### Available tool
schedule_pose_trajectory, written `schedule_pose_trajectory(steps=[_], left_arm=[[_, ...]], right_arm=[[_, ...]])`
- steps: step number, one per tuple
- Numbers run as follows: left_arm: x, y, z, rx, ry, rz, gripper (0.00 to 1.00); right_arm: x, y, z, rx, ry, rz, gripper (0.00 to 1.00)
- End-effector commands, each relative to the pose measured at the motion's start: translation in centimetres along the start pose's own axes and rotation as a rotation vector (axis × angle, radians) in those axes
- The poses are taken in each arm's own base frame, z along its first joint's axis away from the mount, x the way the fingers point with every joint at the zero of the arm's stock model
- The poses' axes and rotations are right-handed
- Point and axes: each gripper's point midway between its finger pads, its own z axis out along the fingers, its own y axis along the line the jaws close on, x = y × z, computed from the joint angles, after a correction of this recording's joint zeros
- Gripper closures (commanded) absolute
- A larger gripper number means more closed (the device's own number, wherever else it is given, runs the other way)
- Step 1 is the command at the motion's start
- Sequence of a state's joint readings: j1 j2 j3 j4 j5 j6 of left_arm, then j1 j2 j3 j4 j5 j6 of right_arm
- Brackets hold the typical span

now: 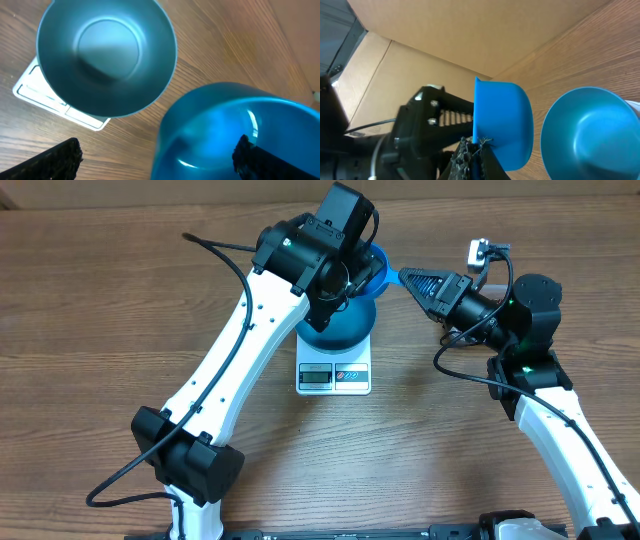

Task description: Scoop item into bowl and weigh 150g on scale

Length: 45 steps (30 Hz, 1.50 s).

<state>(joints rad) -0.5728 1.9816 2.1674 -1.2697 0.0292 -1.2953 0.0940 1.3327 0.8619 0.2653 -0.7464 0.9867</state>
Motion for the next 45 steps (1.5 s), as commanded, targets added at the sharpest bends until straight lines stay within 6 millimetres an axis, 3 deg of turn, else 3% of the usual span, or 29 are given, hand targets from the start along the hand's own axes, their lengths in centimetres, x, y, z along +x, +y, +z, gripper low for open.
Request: schedule_pose_trajectory(steps=[1,7,11,16,19,22,26,36,39,42,45], left_arm=[[-0.4,-1.5,-2.6,0.067,-0.035,0.084,0.01],[-0.7,-2.6,-6.0,0.132,-0.067,0.204,0.01],[-1.3,-2.3,-8.0,0.140,-0.117,0.394,0.00],[-4.5,0.2,-10.5,0.020,-0.270,0.626,0.01],[-6.4,1.8,-11.9,-0.057,-0.338,0.658,0.01],[-8.5,3.9,-12.8,-0.170,-0.401,0.670,0.00],[-10.1,5.7,-13.3,-0.266,-0.420,0.700,0.00],[-10.1,6.7,-13.2,-0.331,-0.364,0.884,0.00],[-9.8,6.0,-12.7,-0.266,-0.308,0.992,0.01],[-8.8,4.9,-12.1,-0.108,-0.210,1.095,0.00],[-9.0,4.5,-12.2,0.037,-0.148,1.141,0.00]], right_arm=[[-0.7,0.5,0.0,0.005,-0.031,-0.037,0.96],[-1.0,-0.5,-0.1,0.051,-0.051,-0.040,0.96],[-1.5,-0.9,-0.3,0.064,-0.068,-0.061,0.96],[-2.5,-2.7,-1.5,0.124,-0.088,-0.069,0.96],[-2.8,-4.2,-2.4,0.171,-0.090,-0.050,0.96],[-2.8,-4.3,-2.9,0.159,-0.065,-0.086,0.96],[-2.9,-4.3,-3.1,0.151,-0.058,-0.096,0.96],[-2.7,-3.7,-3.2,0.137,-0.047,-0.141,0.96],[-2.6,-3.2,-3.5,0.134,-0.044,-0.170,0.96],[-2.6,-2.6,-3.8,0.147,-0.035,-0.198,0.96],[-2.8,-2.2,-4.2,0.195,-0.016,-0.224,0.96]])
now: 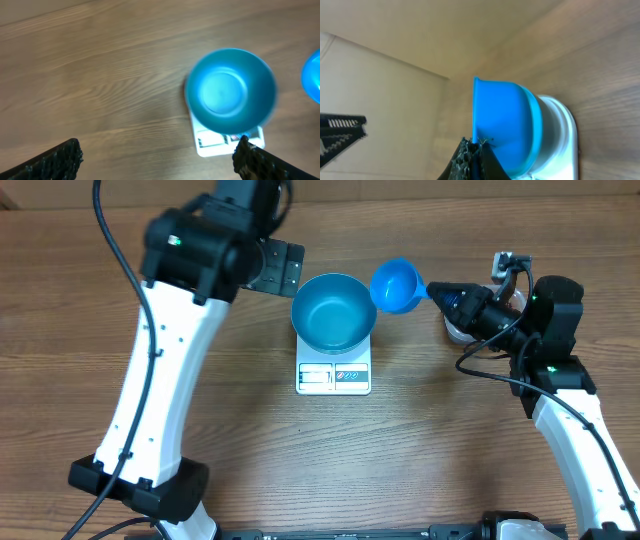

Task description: Scoop item into bowl and weigh 150g on scale

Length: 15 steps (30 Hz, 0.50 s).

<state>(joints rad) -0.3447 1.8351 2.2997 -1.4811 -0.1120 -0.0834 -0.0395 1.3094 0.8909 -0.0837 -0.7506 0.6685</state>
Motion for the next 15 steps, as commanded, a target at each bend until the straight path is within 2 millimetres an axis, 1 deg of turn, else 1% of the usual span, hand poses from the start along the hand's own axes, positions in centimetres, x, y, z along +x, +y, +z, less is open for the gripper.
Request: schedule_pose_trajectory(steps=[1,3,7,12,15], left_arm=[[-0.8,-1.0,-1.5,0.236,-0.057,0.120,0.00],[-0.9,0.0,-1.7,0.279,-0.068,0.109,0.00],[-0.8,1.5,-1.7,0.299,-0.079,0.129,0.01],[-0.4,1.7,-1.0,0.294,-0.070,0.203,0.01],[-0.1,1.7,0.0,0.299,-0.051,0.199,0.00]], right_arm=[[-2.3,3.1,-1.5,0.007,-0.048,-0.144,0.96],[-2.9,2.7,-2.1,0.092,-0.049,-0.161,0.96],[-4.3,3.0,-3.8,0.231,-0.066,-0.200,0.96],[-5.9,3.3,-5.8,0.358,-0.112,-0.208,0.96],[-6.3,3.4,-6.5,0.398,-0.124,-0.207,0.96]])
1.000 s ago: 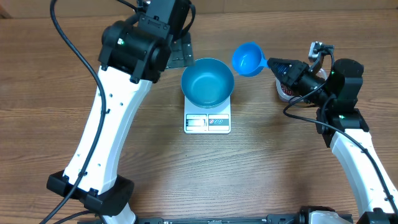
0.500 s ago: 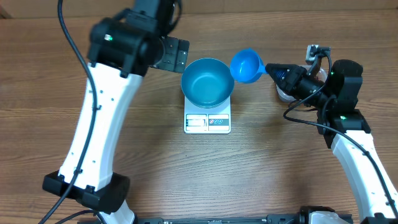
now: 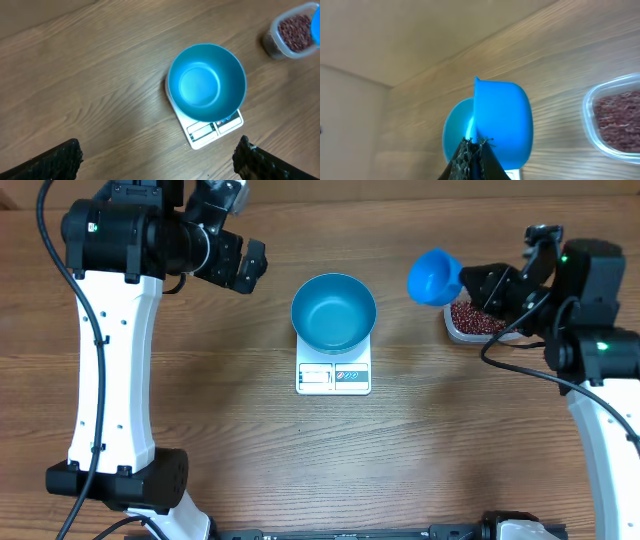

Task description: Scoop item into bowl and weigh 150g on scale

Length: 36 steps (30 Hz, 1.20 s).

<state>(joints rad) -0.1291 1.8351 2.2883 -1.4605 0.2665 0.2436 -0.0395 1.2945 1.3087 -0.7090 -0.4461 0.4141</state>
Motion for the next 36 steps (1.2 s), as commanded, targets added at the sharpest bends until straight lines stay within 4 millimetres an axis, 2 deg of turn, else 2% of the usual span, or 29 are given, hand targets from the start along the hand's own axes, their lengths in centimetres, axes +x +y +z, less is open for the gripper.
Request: schedule_pose_trajectory(steps=[1,8,15,18,21,28,33,36], left_arm=[[0.5,-0.7,0.7,0.043,0.007,0.052,0.01],[2.7,-0.4,4.6,0.069,0.088,-0.010,0.00],[4.1,-0.7,7.2,0.082,0.115,-0.005,0.00],[4.4,-0.8,7.1,0.071,0.071,0.008,0.00],[4.9,-1.1,6.1,0.054,0.008,0.027,0.01],[7.5,-2.0,4.8,0.028,-0.091,0.052,0.00],[7.3,-2.1,4.3,0.021,-0.120,0.061,0.00],[7.3,-2.1,4.3,0.021,-0.118,0.061,0.00]], right_arm=[[-2.0,0.1,-1.9,0.071,-0.082,-0.068,0.96],[-2.5,-1.3,-4.0,0.224,-0.090,-0.072,0.96],[-2.7,-2.9,-6.0,0.363,-0.099,-0.078,0.96],[-2.6,-3.3,-6.4,0.396,-0.094,-0.078,0.96],[-2.6,-3.6,-6.5,0.410,-0.094,-0.076,0.96],[-3.0,-4.0,-5.3,0.421,-0.073,-0.065,0.96],[-3.8,-4.0,-4.8,0.439,-0.046,-0.058,0.96],[-3.8,-5.1,-4.7,0.510,-0.001,-0.049,0.96]])
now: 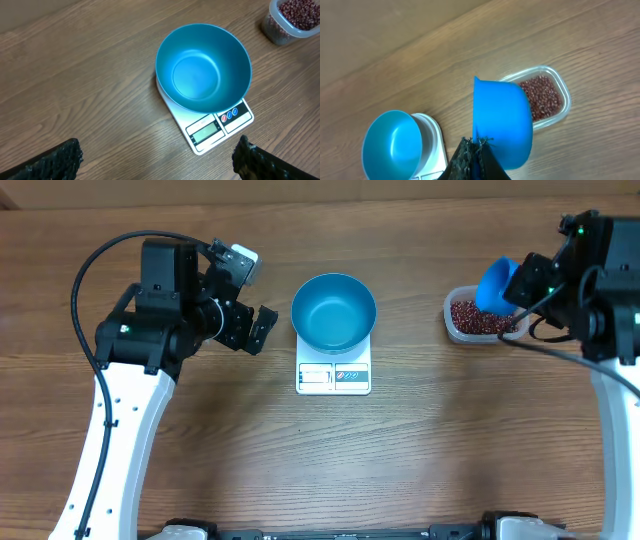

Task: Scoop item into bowl and weigh 150g on scale
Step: 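Lower the blue scoop into the red beans with the right gripper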

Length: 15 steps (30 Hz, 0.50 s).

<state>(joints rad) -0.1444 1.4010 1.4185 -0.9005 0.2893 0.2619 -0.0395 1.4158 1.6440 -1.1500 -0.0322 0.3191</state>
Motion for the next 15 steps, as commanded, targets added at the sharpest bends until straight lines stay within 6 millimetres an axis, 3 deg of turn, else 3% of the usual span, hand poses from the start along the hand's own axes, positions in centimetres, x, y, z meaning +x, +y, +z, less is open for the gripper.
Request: schedule_pose_trajectory(steps=[1,7,15], left_arm=[[0.2,-0.5,0.2,0.020,0.004,-0.005,0.01],[0.2,-0.5,0.2,0.020,0.005,-0.006,0.01],[0.2,-0.5,0.2,0.021,0.005,-0.006,0.01]], right_arm=[[-1.3,-0.9,-0.1,0.080,-0.006,-0.015,0.96],[-1.0,-3.5,0.9,0.253,0.096,-0.095,0.96],[-2.5,-6.0,1.5,0.420,0.110,-0.257,0.96]])
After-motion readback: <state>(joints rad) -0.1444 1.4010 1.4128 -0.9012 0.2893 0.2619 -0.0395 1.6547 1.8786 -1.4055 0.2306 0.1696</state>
